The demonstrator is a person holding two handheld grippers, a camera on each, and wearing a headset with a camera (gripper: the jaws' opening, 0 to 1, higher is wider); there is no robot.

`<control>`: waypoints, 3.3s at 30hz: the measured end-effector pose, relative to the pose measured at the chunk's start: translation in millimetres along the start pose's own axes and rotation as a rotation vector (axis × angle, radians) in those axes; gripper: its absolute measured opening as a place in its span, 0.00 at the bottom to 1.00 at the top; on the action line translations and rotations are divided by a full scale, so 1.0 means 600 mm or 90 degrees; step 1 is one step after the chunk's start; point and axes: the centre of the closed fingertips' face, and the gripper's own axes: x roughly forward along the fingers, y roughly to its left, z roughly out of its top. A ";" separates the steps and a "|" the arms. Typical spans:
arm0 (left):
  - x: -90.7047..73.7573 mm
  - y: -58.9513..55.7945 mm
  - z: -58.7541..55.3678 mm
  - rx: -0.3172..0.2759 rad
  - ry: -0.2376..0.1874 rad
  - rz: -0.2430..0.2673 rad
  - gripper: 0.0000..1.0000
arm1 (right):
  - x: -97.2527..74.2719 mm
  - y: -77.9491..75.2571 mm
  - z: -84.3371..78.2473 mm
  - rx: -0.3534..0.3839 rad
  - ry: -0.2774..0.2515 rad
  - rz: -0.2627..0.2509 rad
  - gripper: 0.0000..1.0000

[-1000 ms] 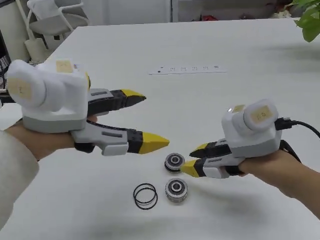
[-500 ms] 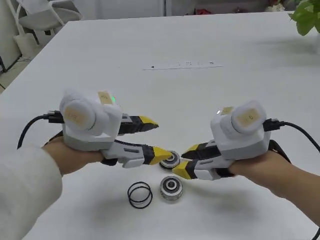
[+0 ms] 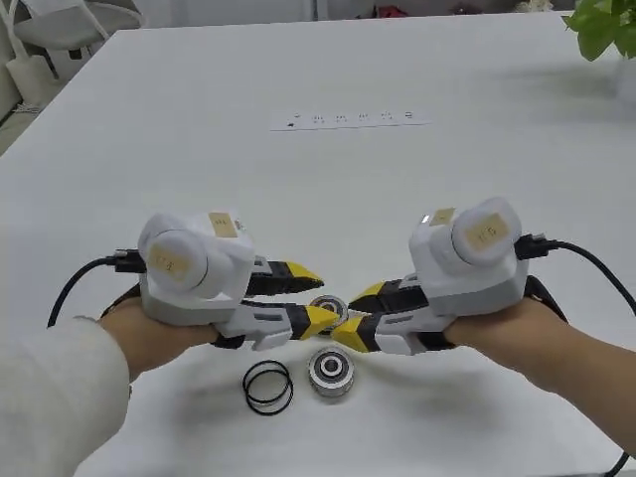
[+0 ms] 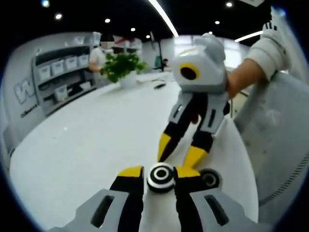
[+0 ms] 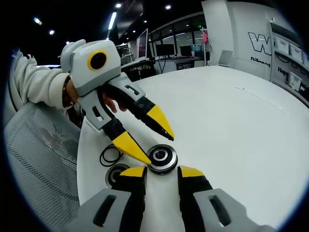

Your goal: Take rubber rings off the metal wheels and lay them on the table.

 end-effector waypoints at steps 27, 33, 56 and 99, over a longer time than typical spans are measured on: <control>0.002 -0.006 -0.010 -0.036 0.009 0.001 0.14 | -0.002 0.007 0.000 -0.037 0.002 0.008 0.15; -0.001 -0.008 -0.011 -0.041 0.009 0.004 0.14 | -0.003 0.002 -0.009 -0.061 0.019 0.000 0.06; -0.010 -0.015 -0.015 -0.027 0.009 0.003 0.13 | -0.013 -0.019 0.010 0.159 -0.023 -0.008 0.00; -0.002 -0.013 -0.016 -0.021 0.011 0.009 0.13 | -0.012 0.000 0.025 0.139 -0.011 -0.002 0.00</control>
